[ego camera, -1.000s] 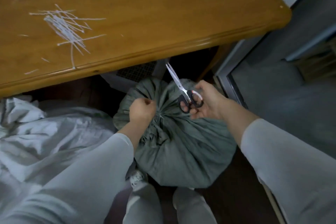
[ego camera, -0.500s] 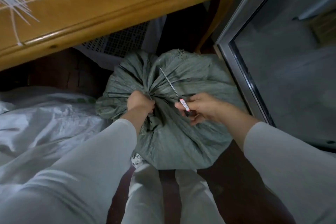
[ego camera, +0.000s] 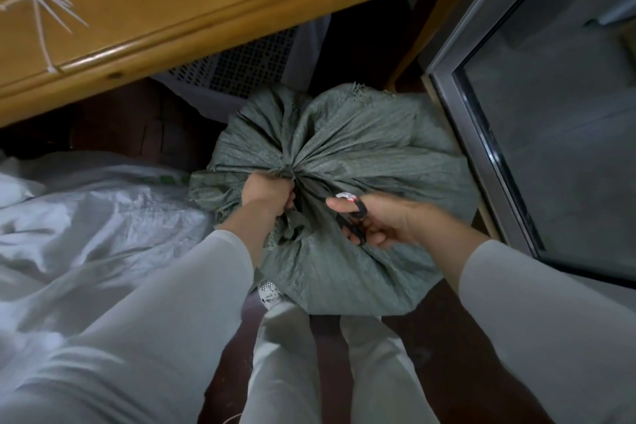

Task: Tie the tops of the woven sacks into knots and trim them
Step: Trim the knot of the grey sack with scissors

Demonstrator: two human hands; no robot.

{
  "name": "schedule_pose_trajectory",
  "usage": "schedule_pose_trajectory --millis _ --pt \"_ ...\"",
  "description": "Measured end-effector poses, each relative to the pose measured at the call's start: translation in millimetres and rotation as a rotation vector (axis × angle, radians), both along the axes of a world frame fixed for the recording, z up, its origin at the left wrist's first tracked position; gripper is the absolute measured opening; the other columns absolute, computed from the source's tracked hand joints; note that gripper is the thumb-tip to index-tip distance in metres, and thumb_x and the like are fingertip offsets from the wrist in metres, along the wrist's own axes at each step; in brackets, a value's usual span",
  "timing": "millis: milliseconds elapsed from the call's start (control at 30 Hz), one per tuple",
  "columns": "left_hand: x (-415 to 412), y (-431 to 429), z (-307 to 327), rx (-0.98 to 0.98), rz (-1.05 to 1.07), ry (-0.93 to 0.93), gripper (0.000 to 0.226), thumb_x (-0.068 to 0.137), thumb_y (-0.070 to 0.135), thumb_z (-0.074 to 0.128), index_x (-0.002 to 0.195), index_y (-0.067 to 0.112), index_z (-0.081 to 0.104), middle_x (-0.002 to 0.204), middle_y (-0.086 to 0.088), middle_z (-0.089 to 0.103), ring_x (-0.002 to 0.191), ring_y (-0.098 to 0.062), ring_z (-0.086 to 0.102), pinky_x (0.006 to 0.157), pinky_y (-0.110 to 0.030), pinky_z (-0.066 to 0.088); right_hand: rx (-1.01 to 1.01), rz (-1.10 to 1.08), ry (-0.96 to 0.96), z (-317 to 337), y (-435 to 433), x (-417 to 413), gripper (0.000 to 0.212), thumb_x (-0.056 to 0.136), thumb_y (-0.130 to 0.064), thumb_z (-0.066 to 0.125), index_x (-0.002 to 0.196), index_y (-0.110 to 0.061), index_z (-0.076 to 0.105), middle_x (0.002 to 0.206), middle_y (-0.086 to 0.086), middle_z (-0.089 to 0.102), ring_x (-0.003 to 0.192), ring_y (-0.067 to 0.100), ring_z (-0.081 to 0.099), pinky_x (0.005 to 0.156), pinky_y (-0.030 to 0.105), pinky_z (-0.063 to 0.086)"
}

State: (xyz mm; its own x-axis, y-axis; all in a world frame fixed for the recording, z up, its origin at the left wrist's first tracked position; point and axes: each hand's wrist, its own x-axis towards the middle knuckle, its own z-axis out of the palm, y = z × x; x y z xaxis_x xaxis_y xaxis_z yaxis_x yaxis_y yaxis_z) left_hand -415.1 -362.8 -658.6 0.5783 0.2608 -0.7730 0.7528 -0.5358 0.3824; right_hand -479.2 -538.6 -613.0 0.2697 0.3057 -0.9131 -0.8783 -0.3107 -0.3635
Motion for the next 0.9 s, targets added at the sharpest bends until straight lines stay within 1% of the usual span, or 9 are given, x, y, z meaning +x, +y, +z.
schedule_pose_trajectory --millis 133,233,400,500,567,633,700,767,900 --pt "1 1 1 -0.091 0.068 0.035 0.031 0.089 0.011 0.059 0.059 0.008 0.053 0.033 0.003 0.054 0.022 -0.001 0.046 0.029 -0.010 0.036 0.039 -0.016 -0.019 -3 -2 -3 0.058 0.072 -0.067 0.057 0.067 -0.009 0.056 0.055 0.004 0.053 0.038 0.009 0.027 0.036 0.017 0.019" --pt "2 1 3 -0.150 0.118 0.072 0.031 0.090 0.004 0.057 0.061 0.004 0.049 0.026 0.003 0.049 0.021 -0.003 0.046 0.028 -0.014 0.039 0.041 -0.006 -0.025 -2 -3 -5 0.059 0.063 -0.068 0.059 0.067 -0.009 0.057 0.054 0.003 0.053 0.035 0.009 0.028 0.037 0.017 0.017" --pt "1 2 4 -0.204 0.181 0.068 0.029 0.089 -0.002 0.056 0.060 0.001 0.049 0.028 0.000 0.050 0.022 -0.007 0.048 0.032 -0.019 0.046 -0.014 0.011 -0.034 -6 5 -3 0.055 0.076 -0.065 0.057 0.065 -0.011 0.057 0.057 0.004 0.054 0.037 0.009 0.029 0.036 0.017 0.018" --pt "0 3 6 -0.234 0.221 0.043 0.021 0.086 -0.008 0.056 0.066 -0.001 0.051 0.045 -0.011 0.057 0.025 -0.009 0.052 0.038 -0.021 0.050 -0.004 -0.018 -0.052 -9 10 0 0.053 0.080 -0.061 0.056 0.066 -0.010 0.057 0.057 0.004 0.054 0.035 0.008 0.029 0.037 0.017 0.017" --pt "0 3 6 -0.265 0.247 0.026 0.016 0.084 -0.011 0.056 0.070 -0.002 0.053 0.053 -0.014 0.057 0.029 -0.012 0.054 0.040 -0.022 0.052 0.015 -0.063 -0.059 -13 13 -2 0.051 0.081 -0.059 0.057 0.066 -0.010 0.057 0.057 0.004 0.054 0.034 0.007 0.029 0.037 0.017 0.017" --pt "-1 3 7 -0.291 0.265 0.015 0.014 0.082 -0.014 0.056 0.074 -0.002 0.054 0.062 -0.017 0.056 0.039 -0.019 0.058 0.043 -0.023 0.053 0.036 -0.096 -0.068 -18 16 -6 0.050 0.082 -0.058 0.056 0.067 -0.010 0.057 0.059 0.004 0.055 0.034 0.007 0.029 0.036 0.017 0.017" --pt "-1 4 6 -0.310 0.282 0.010 0.014 0.080 -0.016 0.056 0.075 -0.002 0.054 0.069 -0.017 0.057 0.054 -0.025 0.059 0.049 -0.025 0.056 0.057 -0.131 -0.063 -23 22 -10 0.049 0.084 -0.056 0.055 0.068 -0.009 0.057 0.059 0.003 0.055 0.033 0.007 0.029 0.036 0.018 0.017" --pt "-2 4 6 -0.325 0.294 0.005 0.014 0.080 -0.016 0.057 0.080 -0.002 0.056 0.072 -0.016 0.059 0.061 -0.025 0.059 0.054 -0.026 0.057 0.068 -0.162 -0.055 -27 27 -13 0.048 0.083 -0.056 0.055 0.069 -0.009 0.056 0.059 0.002 0.055 0.033 0.006 0.029 0.037 0.019 0.016" --pt "-4 4 10 -0.347 0.285 -0.011 0.016 0.081 -0.016 0.057 0.091 -0.003 0.057 0.083 -0.018 0.061 0.064 -0.024 0.059 0.056 -0.025 0.056 0.086 -0.204 -0.059 -31 32 -14 0.051 0.077 -0.060 0.057 0.066 -0.011 0.055 0.057 0.002 0.054 0.031 0.006 0.029 0.037 0.017 0.014"
